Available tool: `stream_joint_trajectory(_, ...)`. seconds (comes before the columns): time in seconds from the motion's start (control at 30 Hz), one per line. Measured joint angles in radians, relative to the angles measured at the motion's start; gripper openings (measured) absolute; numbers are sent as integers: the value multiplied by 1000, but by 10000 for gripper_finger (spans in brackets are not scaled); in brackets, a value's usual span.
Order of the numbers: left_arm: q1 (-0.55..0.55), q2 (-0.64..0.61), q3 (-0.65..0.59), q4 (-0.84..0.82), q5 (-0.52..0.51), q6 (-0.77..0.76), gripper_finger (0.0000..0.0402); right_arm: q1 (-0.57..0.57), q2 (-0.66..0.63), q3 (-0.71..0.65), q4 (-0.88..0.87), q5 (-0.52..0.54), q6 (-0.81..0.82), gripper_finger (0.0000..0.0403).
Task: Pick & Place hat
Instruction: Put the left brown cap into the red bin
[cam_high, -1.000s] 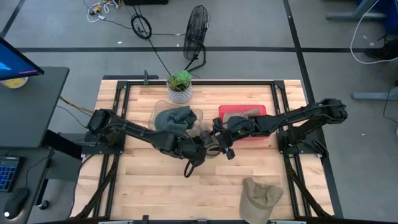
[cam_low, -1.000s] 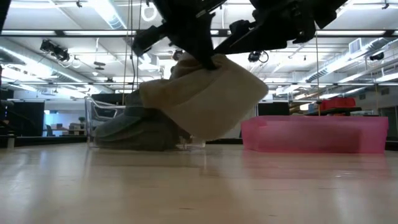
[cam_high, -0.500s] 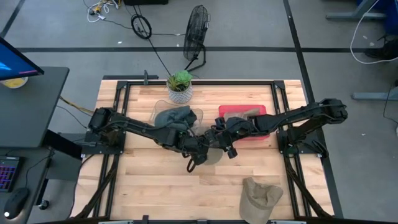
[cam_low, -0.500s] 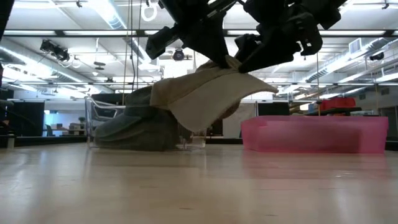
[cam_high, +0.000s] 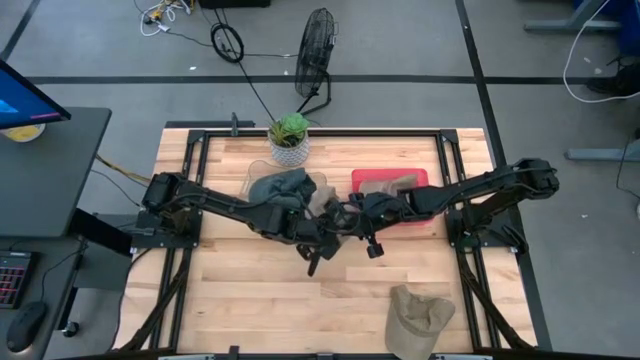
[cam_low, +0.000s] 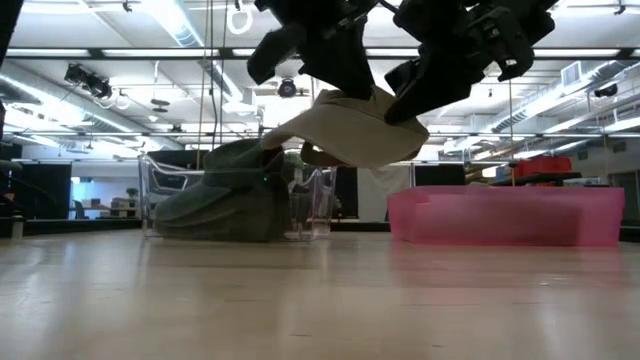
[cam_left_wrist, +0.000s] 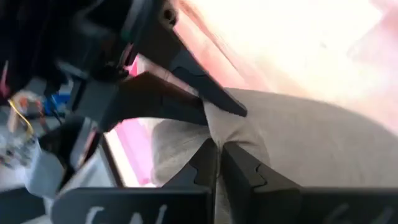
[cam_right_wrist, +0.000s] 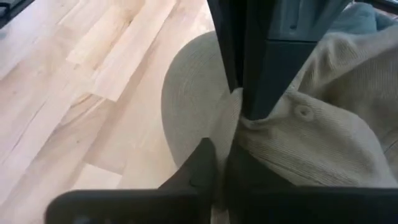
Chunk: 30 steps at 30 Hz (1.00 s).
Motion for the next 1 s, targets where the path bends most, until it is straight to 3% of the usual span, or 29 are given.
stream_joint_trajectory(0.13, 9, 0, 0, -2, 4, -156, 19, 5, 0, -1, 13, 14, 41, 27)
stream_joint_trajectory(0.3, 30, 0, 0, -27, -3, -279, 31, 6, 1, -1, 6, 119, 122, 10)
stream_joint_trajectory(0.6, 57, -2, 2, -31, -25, -349, 132, 5, 2, -1, 1, 152, 172, 19)
stream_joint_trajectory(0.8, 57, -22, 2, -55, -221, -507, 169, 5, -27, -1, -50, 277, 198, 18)
stream_joint_trajectory(1.0, 76, -112, 2, -117, -240, -658, 159, 6, -155, 13, -253, 506, 381, 15)
